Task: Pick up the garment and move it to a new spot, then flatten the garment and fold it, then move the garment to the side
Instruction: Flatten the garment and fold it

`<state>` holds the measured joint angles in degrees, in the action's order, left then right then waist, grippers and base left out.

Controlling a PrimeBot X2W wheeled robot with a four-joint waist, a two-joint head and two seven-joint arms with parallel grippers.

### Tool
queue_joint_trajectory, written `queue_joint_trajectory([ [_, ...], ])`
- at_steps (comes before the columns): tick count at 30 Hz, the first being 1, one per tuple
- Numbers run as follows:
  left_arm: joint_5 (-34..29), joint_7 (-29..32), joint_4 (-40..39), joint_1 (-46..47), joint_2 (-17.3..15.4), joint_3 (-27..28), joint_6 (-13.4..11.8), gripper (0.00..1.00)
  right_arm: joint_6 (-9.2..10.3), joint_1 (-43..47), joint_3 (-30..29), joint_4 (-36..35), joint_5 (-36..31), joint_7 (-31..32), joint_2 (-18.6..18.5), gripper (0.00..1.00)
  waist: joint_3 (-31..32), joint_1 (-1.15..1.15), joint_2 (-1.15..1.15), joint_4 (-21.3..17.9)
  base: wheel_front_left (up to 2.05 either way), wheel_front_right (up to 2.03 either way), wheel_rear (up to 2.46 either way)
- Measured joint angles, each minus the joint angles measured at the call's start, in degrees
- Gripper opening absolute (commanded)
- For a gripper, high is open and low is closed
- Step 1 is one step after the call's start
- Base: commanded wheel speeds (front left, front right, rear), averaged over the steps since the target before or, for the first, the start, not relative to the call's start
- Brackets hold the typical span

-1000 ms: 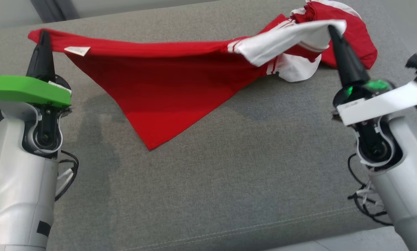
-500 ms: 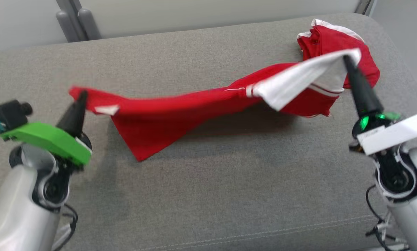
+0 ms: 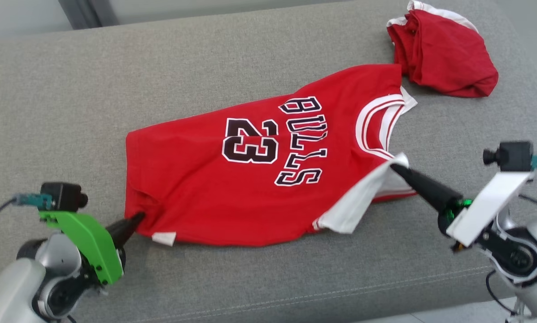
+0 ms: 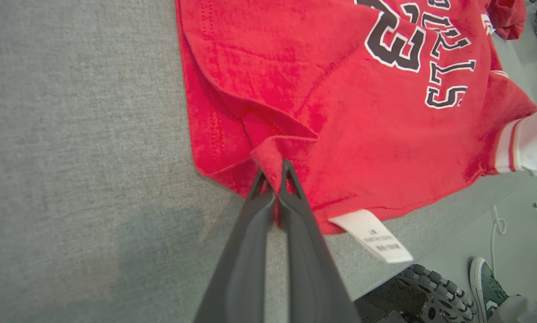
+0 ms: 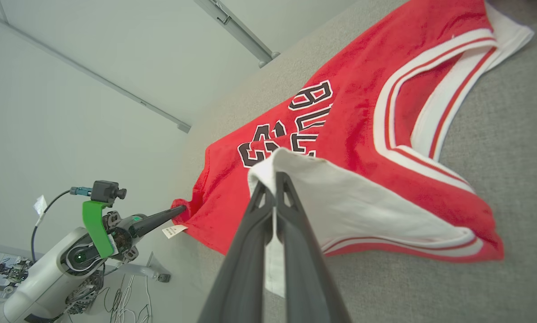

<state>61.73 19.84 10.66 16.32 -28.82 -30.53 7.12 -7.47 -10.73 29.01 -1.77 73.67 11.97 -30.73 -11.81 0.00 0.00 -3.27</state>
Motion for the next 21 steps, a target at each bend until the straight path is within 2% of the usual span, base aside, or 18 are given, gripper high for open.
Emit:
queue_joint_trajectory([
  [6, 1.1, 5.1, 0.4, 16.3, 0.4, 1.4, 0.0, 0.00, 0.11, -17.2, -1.0, 4.3, -1.3, 4.0, 2.1, 0.00, -3.5, 0.00, 0.00, -0.4, 0.00, 0.00, 0.00],
  [9, 1.1, 5.1, 3.4, 26.3, 0.7, 5.9, -0.2, 0.00, 2.19, -27.8, -3.7, 7.2, -1.5, 4.5, 5.3, 0.00, -5.6, 0.00, 0.00, -0.5, 0.00, 0.00, 0.00],
  [12, 0.1, 0.6, 4.2, 37.1, 1.8, 11.7, -1.6, 0.00, 4.14, -39.6, -8.3, 9.3, -1.7, 2.4, 8.8, 0.00, -7.8, 0.00, 0.00, -0.6, 0.00, 0.00, 0.00],
  [14, -4.8, -5.1, 2.8, 45.1, 1.7, 14.5, -1.4, 0.00, 5.58, -47.5, -12.4, 10.0, -2.1, -0.9, 10.6, 0.00, -9.2, 0.00, 0.00, -0.7, 0.00, 0.00, 0.00],
  [15, -4.8, -5.1, 2.8, 45.1, 1.7, 14.5, -1.4, 0.00, 5.58, -47.5, -12.4, 10.0, -2.1, -0.9, 10.6, 0.00, -9.2, 0.00, 0.00, -0.7, 0.00, 0.00, 0.00],
  [17, -7.8, -10.8, 1.4, 52.1, 2.2, 16.7, -0.7, 0.00, 5.46, -54.2, -17.7, 10.3, -2.1, -6.7, 13.0, 0.00, -10.6, 0.00, 0.00, -0.7, 0.00, 0.00, 0.00],
  [19, -8.0, -15.2, 1.2, 56.2, 4.3, 19.0, -0.5, 0.00, 4.23, -59.0, -21.3, 10.4, -2.2, -11.9, 14.3, 0.00, -11.8, 0.00, 0.00, -0.5, 0.00, 0.00, 0.00],
  [21, -7.6, -17.0, 2.4, 56.5, 6.4, 18.8, -0.3, 0.00, 2.65, -61.0, -21.1, 10.2, -3.7, -14.1, 13.8, 0.00, -12.6, 0.00, 0.00, -0.2, 0.00, 0.00, 0.00],
])
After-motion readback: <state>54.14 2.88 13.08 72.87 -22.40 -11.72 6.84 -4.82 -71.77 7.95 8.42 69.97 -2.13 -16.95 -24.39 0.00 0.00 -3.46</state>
